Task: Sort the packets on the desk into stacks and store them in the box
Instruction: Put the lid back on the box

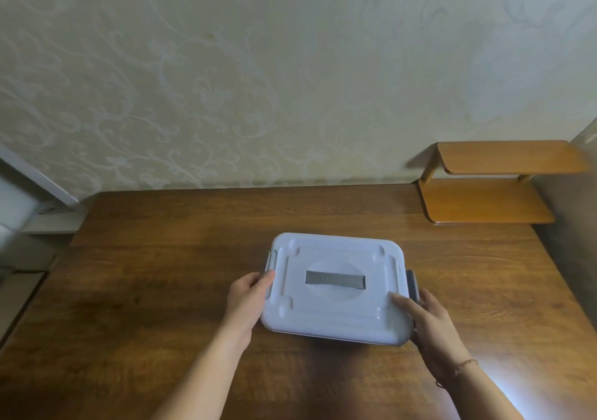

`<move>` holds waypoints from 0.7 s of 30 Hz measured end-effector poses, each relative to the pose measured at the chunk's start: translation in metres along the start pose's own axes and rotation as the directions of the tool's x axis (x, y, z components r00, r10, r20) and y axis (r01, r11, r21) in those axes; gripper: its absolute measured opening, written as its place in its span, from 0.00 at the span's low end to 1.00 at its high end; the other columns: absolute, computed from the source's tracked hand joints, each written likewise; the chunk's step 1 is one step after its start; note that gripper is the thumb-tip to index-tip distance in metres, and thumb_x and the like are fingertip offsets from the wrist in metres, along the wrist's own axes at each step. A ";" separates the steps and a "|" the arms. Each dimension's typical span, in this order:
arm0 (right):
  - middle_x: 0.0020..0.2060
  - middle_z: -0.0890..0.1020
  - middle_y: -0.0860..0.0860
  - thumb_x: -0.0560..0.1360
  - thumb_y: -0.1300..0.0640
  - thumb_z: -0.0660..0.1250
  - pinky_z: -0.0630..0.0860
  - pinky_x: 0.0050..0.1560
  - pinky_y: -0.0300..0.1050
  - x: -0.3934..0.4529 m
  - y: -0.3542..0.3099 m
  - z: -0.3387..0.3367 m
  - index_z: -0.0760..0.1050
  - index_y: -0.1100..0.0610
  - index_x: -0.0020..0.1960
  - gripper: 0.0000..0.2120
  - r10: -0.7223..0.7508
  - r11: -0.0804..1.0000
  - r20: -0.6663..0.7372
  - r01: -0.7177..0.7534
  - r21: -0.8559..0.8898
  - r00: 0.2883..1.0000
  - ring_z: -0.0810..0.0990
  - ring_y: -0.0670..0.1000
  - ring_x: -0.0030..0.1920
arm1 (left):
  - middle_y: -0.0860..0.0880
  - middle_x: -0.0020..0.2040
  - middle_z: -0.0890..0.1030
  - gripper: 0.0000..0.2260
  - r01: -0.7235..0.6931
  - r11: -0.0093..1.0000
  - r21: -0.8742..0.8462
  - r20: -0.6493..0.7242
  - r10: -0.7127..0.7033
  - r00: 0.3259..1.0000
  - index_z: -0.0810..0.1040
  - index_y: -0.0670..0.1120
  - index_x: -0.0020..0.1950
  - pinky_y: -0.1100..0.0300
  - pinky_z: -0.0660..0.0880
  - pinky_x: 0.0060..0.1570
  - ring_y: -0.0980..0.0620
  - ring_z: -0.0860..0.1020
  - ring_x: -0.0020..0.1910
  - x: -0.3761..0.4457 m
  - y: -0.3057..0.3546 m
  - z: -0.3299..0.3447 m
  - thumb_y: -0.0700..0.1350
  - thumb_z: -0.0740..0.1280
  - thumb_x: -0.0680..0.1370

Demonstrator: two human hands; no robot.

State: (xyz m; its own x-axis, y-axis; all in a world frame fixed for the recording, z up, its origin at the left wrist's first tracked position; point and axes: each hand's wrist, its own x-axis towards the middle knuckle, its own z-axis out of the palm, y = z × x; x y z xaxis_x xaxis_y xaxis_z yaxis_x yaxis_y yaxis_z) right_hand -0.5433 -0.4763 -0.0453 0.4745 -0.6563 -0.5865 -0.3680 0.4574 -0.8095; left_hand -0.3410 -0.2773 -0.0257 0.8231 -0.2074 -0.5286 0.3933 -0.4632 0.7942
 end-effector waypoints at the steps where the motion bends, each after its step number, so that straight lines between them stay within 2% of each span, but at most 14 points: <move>1: 0.52 0.84 0.57 0.71 0.53 0.75 0.79 0.39 0.45 -0.003 -0.002 0.001 0.77 0.59 0.57 0.18 -0.021 0.999 0.005 0.021 -0.048 1.000 0.83 0.52 0.46 | 0.50 0.43 0.82 0.09 -0.064 0.995 0.083 -0.041 0.067 0.997 0.79 0.48 0.44 0.52 0.78 0.49 0.49 0.80 0.47 -0.003 0.000 0.001 0.52 0.66 0.79; 3: 0.45 0.85 0.51 0.72 0.56 0.73 0.76 0.37 0.42 -0.007 -0.005 0.003 0.80 0.56 0.53 0.10 -0.190 0.958 -0.082 0.167 -0.233 0.978 0.83 0.50 0.43 | 0.53 0.42 0.80 0.09 -0.225 0.932 0.283 -0.076 0.256 0.964 0.77 0.50 0.45 0.53 0.79 0.47 0.50 0.79 0.46 -0.008 -0.004 0.003 0.53 0.63 0.80; 4: 0.41 0.84 0.48 0.73 0.57 0.72 0.76 0.37 0.43 -0.010 -0.008 0.005 0.80 0.54 0.51 0.07 -0.304 0.900 -0.110 0.247 -0.358 0.946 0.82 0.49 0.42 | 0.53 0.44 0.80 0.09 -0.294 0.886 0.358 -0.070 0.340 0.938 0.78 0.51 0.48 0.54 0.78 0.46 0.50 0.80 0.47 -0.009 -0.008 0.004 0.53 0.62 0.80; 6: 0.37 0.82 0.47 0.75 0.57 0.69 0.72 0.38 0.44 -0.017 -0.010 0.014 0.79 0.53 0.50 0.05 -0.433 0.776 -0.132 0.294 -0.559 0.892 0.80 0.52 0.40 | 0.49 0.54 0.80 0.15 -0.342 0.827 0.446 -0.049 0.404 0.913 0.79 0.47 0.60 0.55 0.76 0.53 0.47 0.78 0.57 -0.011 -0.016 0.008 0.54 0.60 0.81; 8: 0.45 0.84 0.52 0.77 0.55 0.66 0.70 0.40 0.46 -0.020 -0.006 0.023 0.77 0.57 0.64 0.16 -0.426 0.757 -0.169 0.249 -0.604 0.889 0.80 0.55 0.47 | 0.46 0.68 0.74 0.24 -0.294 0.826 0.481 -0.058 0.364 0.929 0.70 0.45 0.73 0.53 0.70 0.65 0.45 0.72 0.67 -0.012 -0.022 0.013 0.56 0.58 0.81; 10: 0.53 0.84 0.57 0.79 0.55 0.63 0.68 0.44 0.45 -0.021 -0.004 0.029 0.69 0.60 0.72 0.23 -0.413 0.748 -0.192 0.212 -0.629 0.890 0.80 0.60 0.53 | 0.44 0.70 0.72 0.25 -0.287 0.837 0.466 -0.079 0.362 0.929 0.68 0.45 0.75 0.51 0.70 0.68 0.46 0.71 0.68 -0.010 -0.028 0.016 0.56 0.57 0.81; 12: 0.55 0.83 0.59 0.80 0.56 0.61 0.69 0.44 0.47 -0.020 -0.003 0.032 0.66 0.60 0.74 0.23 -0.430 0.705 -0.178 0.206 -0.678 0.885 0.80 0.62 0.54 | 0.44 0.68 0.74 0.24 -0.286 0.849 0.444 -0.104 0.366 0.925 0.69 0.45 0.74 0.47 0.72 0.66 0.45 0.73 0.66 -0.008 -0.031 0.018 0.56 0.57 0.81; 15: 0.63 0.78 0.61 0.81 0.56 0.58 0.73 0.52 0.50 -0.019 -0.003 0.034 0.63 0.60 0.76 0.24 -0.431 0.644 -0.160 0.178 -0.744 0.888 0.78 0.63 0.58 | 0.44 0.67 0.74 0.24 -0.268 0.851 0.451 -0.125 0.358 0.925 0.69 0.45 0.75 0.46 0.72 0.65 0.45 0.72 0.66 -0.007 -0.032 0.021 0.55 0.56 0.82; 18: 0.67 0.76 0.59 0.82 0.55 0.57 0.73 0.57 0.52 -0.018 -0.008 0.038 0.63 0.60 0.76 0.24 -0.435 0.634 -0.150 0.184 -0.752 0.888 0.77 0.63 0.62 | 0.45 0.70 0.72 0.24 -0.261 0.853 0.451 -0.143 0.358 0.923 0.67 0.45 0.75 0.47 0.70 0.67 0.45 0.70 0.69 -0.008 -0.033 0.023 0.55 0.56 0.82; 21: 0.68 0.75 0.57 0.82 0.54 0.56 0.72 0.59 0.52 -0.002 -0.022 0.047 0.62 0.58 0.77 0.24 -0.442 0.623 -0.119 0.209 -0.754 0.889 0.76 0.62 0.63 | 0.44 0.69 0.73 0.25 -0.266 0.878 0.397 -0.170 0.355 0.919 0.68 0.46 0.75 0.45 0.71 0.66 0.45 0.71 0.68 0.006 -0.024 0.022 0.57 0.56 0.81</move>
State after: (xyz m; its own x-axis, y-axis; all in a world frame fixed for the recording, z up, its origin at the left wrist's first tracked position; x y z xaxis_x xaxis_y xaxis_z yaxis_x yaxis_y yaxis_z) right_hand -0.4983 -0.4570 -0.0277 0.4895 -0.8570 -0.1610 -0.7333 -0.3046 -0.6079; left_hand -0.3542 -0.2862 -0.0549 0.9659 -0.2088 -0.1529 -0.0362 -0.6940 0.7190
